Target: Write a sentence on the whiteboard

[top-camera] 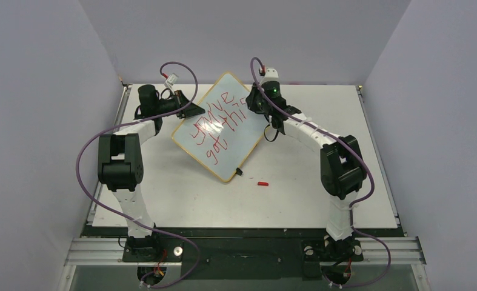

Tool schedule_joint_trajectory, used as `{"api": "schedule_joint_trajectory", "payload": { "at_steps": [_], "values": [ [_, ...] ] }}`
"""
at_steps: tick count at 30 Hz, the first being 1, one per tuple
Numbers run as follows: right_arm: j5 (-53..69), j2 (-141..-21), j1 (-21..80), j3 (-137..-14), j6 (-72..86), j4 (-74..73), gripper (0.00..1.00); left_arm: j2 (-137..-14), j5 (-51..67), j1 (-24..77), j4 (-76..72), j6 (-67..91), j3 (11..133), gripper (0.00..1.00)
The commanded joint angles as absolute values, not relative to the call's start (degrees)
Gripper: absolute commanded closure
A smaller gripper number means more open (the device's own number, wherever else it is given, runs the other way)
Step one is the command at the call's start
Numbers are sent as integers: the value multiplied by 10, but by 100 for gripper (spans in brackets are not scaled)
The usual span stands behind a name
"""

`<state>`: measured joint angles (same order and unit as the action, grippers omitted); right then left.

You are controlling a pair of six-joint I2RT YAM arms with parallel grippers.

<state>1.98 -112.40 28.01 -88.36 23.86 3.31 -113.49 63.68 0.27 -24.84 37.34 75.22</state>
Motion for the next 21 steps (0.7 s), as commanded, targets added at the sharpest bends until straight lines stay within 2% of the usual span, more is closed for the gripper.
{"api": "schedule_joint_trajectory", "payload": {
  "at_steps": [1, 21],
  "values": [
    [13, -1113, 271, -880, 237, 31, 100, -1127, 642, 3, -343, 332, 765, 100],
    [10, -1102, 262, -856, 231, 31, 100, -1126, 643, 3, -343, 332, 764, 100]
  ]
}}
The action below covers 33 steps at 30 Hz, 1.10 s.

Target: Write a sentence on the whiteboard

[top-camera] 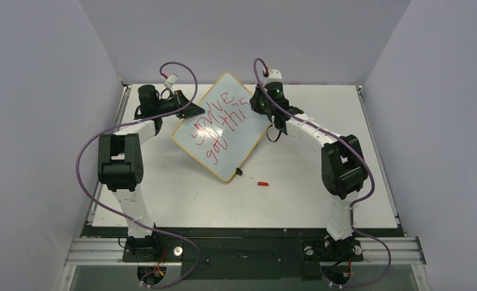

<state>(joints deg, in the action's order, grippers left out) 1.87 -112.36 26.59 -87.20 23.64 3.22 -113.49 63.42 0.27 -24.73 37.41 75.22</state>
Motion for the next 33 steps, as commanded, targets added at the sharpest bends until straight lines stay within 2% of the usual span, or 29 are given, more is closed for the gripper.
{"api": "schedule_joint_trajectory", "payload": {
  "at_steps": [1, 16, 33],
  "values": [
    [10, -1101, 263, -851, 231, 34, 100, -1126, 643, 3, -343, 333, 764, 100],
    [17, -1090, 269, -808, 243, 50, 100, -1124, 643, 3, -343, 332, 763, 100],
    [27, -1094, 287, -822, 257, 52, 100, -1123, 645, 3, -343, 333, 762, 100]
  ]
}}
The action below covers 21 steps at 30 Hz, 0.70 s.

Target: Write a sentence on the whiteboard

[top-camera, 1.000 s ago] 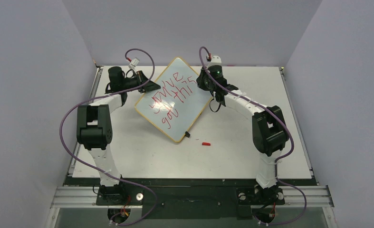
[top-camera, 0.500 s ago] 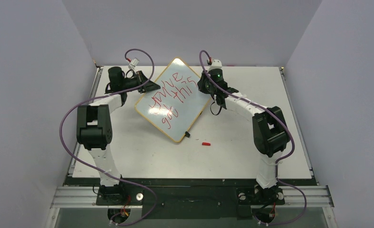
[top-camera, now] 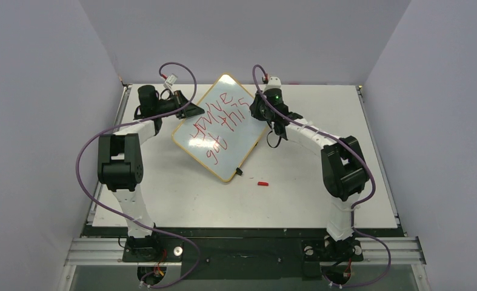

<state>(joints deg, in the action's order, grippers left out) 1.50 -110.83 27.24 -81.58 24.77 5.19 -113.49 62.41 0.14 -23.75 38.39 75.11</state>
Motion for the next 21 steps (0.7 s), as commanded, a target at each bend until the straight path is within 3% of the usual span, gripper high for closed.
{"api": "schedule_joint_trajectory", "payload": {
  "at_steps": [1, 16, 21],
  "values": [
    [28, -1094, 289, -824, 257, 51, 100, -1123, 645, 3, -343, 333, 763, 100],
    [27, -1093, 301, -844, 255, 40, 100, -1124, 646, 3, -347, 337, 763, 100],
    [23, -1034, 309, -803, 253, 73, 100, -1121, 646, 3, -350, 337, 762, 100]
  ]
}}
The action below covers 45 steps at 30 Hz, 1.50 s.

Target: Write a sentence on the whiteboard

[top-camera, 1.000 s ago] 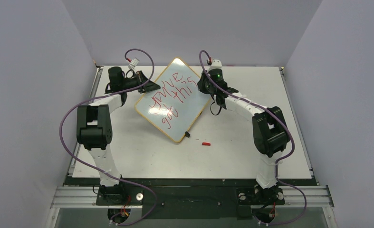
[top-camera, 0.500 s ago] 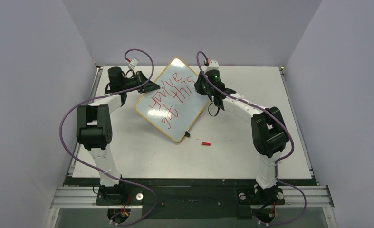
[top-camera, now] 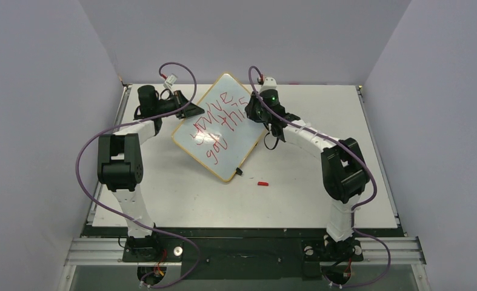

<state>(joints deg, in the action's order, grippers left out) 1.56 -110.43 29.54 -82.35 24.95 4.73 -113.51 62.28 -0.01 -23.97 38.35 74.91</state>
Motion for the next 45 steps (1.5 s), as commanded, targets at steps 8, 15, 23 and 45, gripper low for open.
{"api": "schedule_joint_trajectory", "payload": {
  "at_steps": [8, 15, 23, 45],
  "values": [
    [22, -897, 321, -763, 241, 47, 100, -1120, 646, 3, -353, 340, 759, 100],
    [-19, -797, 324, -706, 208, 27, 100, -1122, 661, 3, -440, 407, 743, 100],
    [-51, -734, 316, -591, 200, 25, 100, -1116, 662, 3, -502, 475, 740, 100],
    [-46, -687, 315, -522, 229, 68, 100, -980, 482, 4, -99, 299, 759, 100]
  ]
}}
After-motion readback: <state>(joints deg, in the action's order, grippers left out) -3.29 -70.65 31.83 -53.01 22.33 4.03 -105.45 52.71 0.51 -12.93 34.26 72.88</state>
